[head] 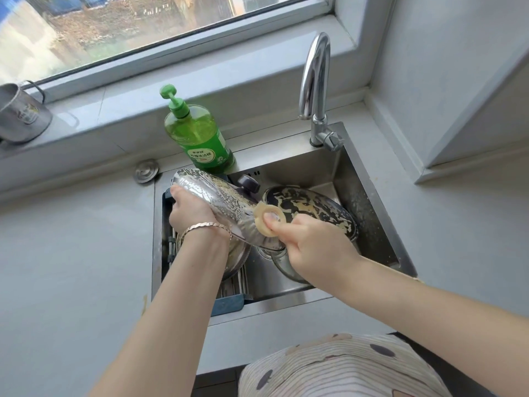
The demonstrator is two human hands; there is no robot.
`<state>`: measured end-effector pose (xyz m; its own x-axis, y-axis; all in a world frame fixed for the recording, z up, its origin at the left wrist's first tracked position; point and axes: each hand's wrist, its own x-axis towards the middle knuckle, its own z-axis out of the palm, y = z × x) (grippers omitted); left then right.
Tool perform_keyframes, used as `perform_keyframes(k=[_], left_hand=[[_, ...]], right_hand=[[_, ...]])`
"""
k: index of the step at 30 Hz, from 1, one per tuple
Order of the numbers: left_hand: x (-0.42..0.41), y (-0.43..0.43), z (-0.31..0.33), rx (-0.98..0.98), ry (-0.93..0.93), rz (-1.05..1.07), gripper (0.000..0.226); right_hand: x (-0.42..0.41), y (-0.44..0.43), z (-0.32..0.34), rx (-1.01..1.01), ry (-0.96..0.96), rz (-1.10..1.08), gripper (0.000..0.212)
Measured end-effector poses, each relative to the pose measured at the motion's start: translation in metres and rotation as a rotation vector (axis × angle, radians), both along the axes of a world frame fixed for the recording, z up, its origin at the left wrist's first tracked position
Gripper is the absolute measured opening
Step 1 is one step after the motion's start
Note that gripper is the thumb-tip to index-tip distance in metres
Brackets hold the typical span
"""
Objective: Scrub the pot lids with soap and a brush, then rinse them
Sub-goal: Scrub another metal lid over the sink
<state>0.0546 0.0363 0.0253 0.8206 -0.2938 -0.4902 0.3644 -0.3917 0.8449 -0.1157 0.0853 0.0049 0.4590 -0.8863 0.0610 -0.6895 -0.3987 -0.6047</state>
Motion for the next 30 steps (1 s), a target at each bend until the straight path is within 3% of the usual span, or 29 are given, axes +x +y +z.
perform_keyframes(k=[4,9,14,16,18,20,23,26,30], left_hand=[[-0.003,-0.005,0.007,-0.037,0.031,0.064,0.056],[-0.006,-0.001,0.004,-0.019,-0.004,0.044,0.053],[-0.004,-0.001,0.004,-0.045,0.032,0.019,0.057],[0.003,0.002,0.006,-0.079,0.051,-0.007,0.050],[0.004,0.007,0.006,-0.141,0.093,-0.078,0.038],[-0.003,0.012,0.006,-0.181,0.056,-0.186,0.037],[-0.021,0.017,0.010,-0.197,-0.067,-0.320,0.042],[-0.028,0.018,0.013,-0.205,-0.071,-0.337,0.041],[-0.030,0.025,0.004,-0.139,-0.060,-0.368,0.041]], right_hand=[[0.010,0.004,0.002,-0.168,-0.061,-0.005,0.053],[-0.002,-0.003,-0.003,0.006,0.063,0.016,0.050],[0.003,-0.001,-0.001,-0.009,-0.181,0.055,0.048],[-0.015,-0.003,-0.017,0.100,-0.252,0.018,0.042],[-0.034,-0.013,-0.031,0.373,-0.311,-0.106,0.034],[-0.039,-0.022,-0.035,0.529,-0.266,-0.217,0.033],[-0.026,-0.023,-0.020,0.515,-0.353,-0.192,0.034],[-0.024,-0.018,-0.013,0.563,-0.471,-0.158,0.035],[-0.019,-0.012,-0.009,0.529,-0.413,-0.174,0.034]])
